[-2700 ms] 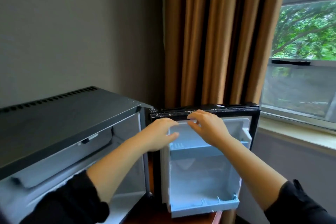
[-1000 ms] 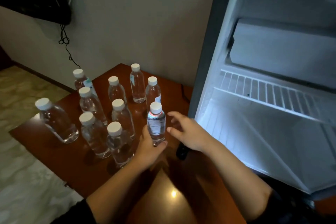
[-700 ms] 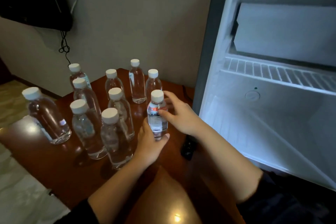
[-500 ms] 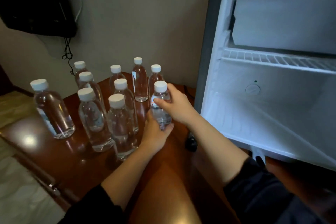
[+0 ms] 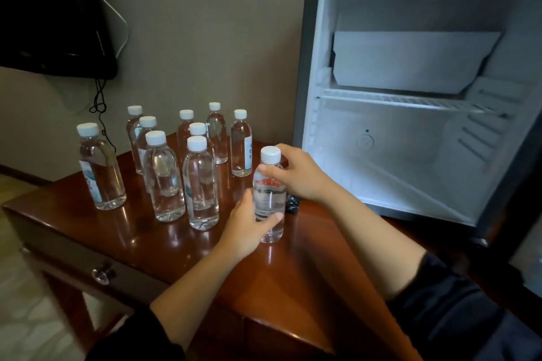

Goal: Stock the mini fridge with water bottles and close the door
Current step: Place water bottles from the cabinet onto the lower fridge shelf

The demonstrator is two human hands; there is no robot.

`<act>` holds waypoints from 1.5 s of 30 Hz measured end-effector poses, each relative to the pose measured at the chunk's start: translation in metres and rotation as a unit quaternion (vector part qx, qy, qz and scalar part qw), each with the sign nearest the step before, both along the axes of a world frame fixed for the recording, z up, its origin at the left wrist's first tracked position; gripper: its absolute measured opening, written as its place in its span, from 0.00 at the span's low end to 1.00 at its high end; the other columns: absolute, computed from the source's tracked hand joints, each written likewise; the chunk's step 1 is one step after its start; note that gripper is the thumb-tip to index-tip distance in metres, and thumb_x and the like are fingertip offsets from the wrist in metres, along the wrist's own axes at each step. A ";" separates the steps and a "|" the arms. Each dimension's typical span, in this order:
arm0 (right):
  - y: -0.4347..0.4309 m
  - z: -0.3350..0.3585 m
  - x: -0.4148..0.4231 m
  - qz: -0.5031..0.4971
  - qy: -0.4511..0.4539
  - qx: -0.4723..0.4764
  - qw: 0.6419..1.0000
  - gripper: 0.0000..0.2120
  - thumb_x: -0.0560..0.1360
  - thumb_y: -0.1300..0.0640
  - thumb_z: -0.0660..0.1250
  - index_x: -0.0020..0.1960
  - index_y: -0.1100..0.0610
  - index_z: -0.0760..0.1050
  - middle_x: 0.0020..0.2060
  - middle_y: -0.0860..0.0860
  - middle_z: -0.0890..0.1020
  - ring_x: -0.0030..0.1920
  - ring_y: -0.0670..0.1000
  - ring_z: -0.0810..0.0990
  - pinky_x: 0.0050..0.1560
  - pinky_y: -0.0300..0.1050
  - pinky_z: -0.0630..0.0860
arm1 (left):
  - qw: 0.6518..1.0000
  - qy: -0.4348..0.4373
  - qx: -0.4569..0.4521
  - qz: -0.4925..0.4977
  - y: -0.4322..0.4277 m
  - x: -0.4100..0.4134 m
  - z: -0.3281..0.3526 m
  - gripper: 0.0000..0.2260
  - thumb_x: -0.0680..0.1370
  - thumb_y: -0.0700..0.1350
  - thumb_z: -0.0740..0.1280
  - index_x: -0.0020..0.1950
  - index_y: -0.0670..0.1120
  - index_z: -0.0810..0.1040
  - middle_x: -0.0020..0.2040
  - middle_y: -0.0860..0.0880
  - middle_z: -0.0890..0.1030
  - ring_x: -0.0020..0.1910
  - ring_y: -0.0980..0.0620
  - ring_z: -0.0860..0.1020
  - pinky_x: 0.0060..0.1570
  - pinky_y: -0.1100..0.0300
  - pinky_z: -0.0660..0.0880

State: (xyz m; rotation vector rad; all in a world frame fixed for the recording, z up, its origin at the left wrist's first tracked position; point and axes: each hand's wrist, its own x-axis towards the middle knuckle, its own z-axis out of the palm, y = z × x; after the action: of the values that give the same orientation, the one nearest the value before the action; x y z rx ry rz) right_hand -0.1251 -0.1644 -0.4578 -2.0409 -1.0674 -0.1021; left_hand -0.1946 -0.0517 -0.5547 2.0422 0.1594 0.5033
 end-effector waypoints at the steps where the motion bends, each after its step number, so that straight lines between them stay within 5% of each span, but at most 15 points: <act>1: -0.007 0.000 -0.006 -0.003 0.001 -0.001 1.000 0.09 0.75 0.51 0.68 0.40 0.47 0.68 0.34 0.42 0.73 0.36 0.42 0.72 0.40 0.39 0.68 | 1.000 0.000 -0.007 -0.008 -0.005 -0.007 0.001 0.20 0.72 0.47 0.72 0.61 0.52 0.69 0.54 0.56 0.78 0.54 0.56 0.77 0.54 0.60 0.73; 4: -0.029 0.000 -0.025 -0.011 0.010 0.004 1.000 0.05 0.75 0.51 0.68 0.44 0.49 0.72 0.38 0.44 0.77 0.38 0.41 0.74 0.39 0.33 0.70 | 0.999 0.005 -0.008 -0.031 -0.020 -0.026 0.001 0.19 0.71 0.49 0.73 0.57 0.57 0.69 0.49 0.61 0.78 0.50 0.58 0.78 0.54 0.60 0.74; 10: -0.069 -0.011 -0.047 -0.030 0.035 0.026 0.999 0.12 0.72 0.49 0.71 0.53 0.51 0.77 0.48 0.53 0.82 0.50 0.52 0.80 0.53 0.50 0.76 | 0.997 0.010 -0.011 -0.071 -0.045 -0.047 0.002 0.21 0.68 0.51 0.75 0.56 0.60 0.70 0.53 0.57 0.81 0.53 0.57 0.80 0.58 0.51 0.76; 15: -0.107 -0.021 -0.058 0.012 0.087 -0.002 0.996 0.22 0.70 0.57 0.74 0.62 0.54 0.73 0.56 0.51 0.82 0.56 0.49 0.80 0.59 0.49 0.78 | 0.994 0.009 -0.024 -0.105 -0.064 -0.051 0.004 0.21 0.64 0.54 0.75 0.54 0.63 0.73 0.53 0.56 0.82 0.53 0.57 0.80 0.57 0.49 0.77; 20: -0.131 -0.023 -0.057 0.007 0.106 0.016 0.994 0.22 0.71 0.59 0.73 0.63 0.56 0.72 0.56 0.53 0.81 0.57 0.50 0.80 0.60 0.50 0.77 | 0.992 0.005 -0.024 -0.127 -0.083 -0.044 0.009 0.28 0.58 0.61 0.73 0.56 0.57 0.76 0.52 0.54 0.83 0.52 0.55 0.81 0.56 0.48 0.78; 29: -0.153 -0.022 -0.027 -0.018 0.095 0.069 0.993 0.20 0.73 0.59 0.70 0.64 0.57 0.70 0.55 0.53 0.81 0.55 0.51 0.81 0.56 0.41 0.78 | 0.988 0.012 -0.012 -0.151 -0.101 -0.004 0.025 0.22 0.65 0.54 0.75 0.58 0.56 0.76 0.54 0.55 0.82 0.54 0.56 0.80 0.59 0.48 0.76; 34: -0.147 -0.003 0.011 -0.069 0.054 0.101 0.991 0.20 0.73 0.57 0.70 0.63 0.53 0.70 0.52 0.45 0.81 0.51 0.42 0.81 0.53 0.36 0.76 | 0.986 -0.004 0.010 -0.169 -0.102 0.038 0.052 0.23 0.72 0.49 0.71 0.65 0.52 0.72 0.59 0.54 0.80 0.59 0.55 0.77 0.63 0.51 0.73; 39: -0.131 0.013 0.056 -0.126 0.027 0.103 0.986 0.21 0.72 0.57 0.71 0.63 0.57 0.70 0.48 0.46 0.81 0.50 0.47 0.81 0.54 0.45 0.77 | 0.993 -0.021 0.014 -0.113 -0.105 0.083 0.066 0.19 0.77 0.44 0.66 0.68 0.51 0.70 0.59 0.53 0.77 0.59 0.55 0.74 0.58 0.62 0.69; 45: -0.103 0.011 0.109 -0.179 0.015 0.069 0.981 0.24 0.72 0.52 0.71 0.65 0.55 0.68 0.53 0.51 0.81 0.52 0.53 0.81 0.58 0.55 0.75 | 0.999 -0.003 -0.030 -0.043 -0.105 0.131 0.058 0.22 0.78 0.41 0.61 0.72 0.50 0.65 0.65 0.47 0.73 0.65 0.49 0.72 0.66 0.51 0.70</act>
State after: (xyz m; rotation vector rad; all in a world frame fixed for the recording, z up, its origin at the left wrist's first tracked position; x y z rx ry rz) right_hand -0.0158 -0.2670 -0.4466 -2.0786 -0.6462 -0.3188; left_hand -0.0636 -0.1564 -0.4967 1.9802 0.0811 0.4451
